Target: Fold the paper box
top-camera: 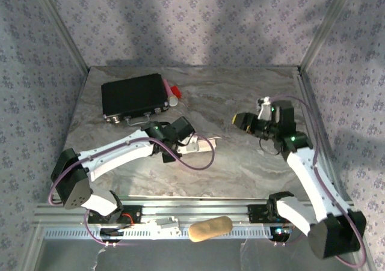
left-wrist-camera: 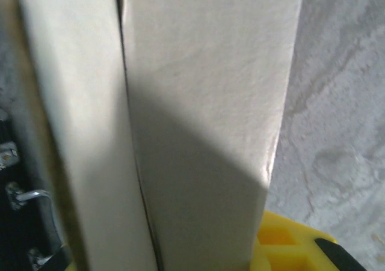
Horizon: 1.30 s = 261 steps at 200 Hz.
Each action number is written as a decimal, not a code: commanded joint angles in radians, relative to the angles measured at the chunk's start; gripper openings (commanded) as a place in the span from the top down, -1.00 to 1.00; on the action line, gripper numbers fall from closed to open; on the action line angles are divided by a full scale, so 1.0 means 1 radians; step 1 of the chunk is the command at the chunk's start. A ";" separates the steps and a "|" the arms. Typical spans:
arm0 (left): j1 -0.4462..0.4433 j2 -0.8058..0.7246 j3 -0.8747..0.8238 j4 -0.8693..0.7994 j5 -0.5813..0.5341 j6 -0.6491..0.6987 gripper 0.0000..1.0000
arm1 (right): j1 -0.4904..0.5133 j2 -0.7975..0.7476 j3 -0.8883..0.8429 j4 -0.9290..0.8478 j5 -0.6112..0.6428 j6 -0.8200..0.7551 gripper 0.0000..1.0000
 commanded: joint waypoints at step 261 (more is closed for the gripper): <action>0.116 0.167 0.144 -0.102 0.118 0.088 0.70 | 0.334 0.339 0.164 -0.099 0.261 -0.535 0.34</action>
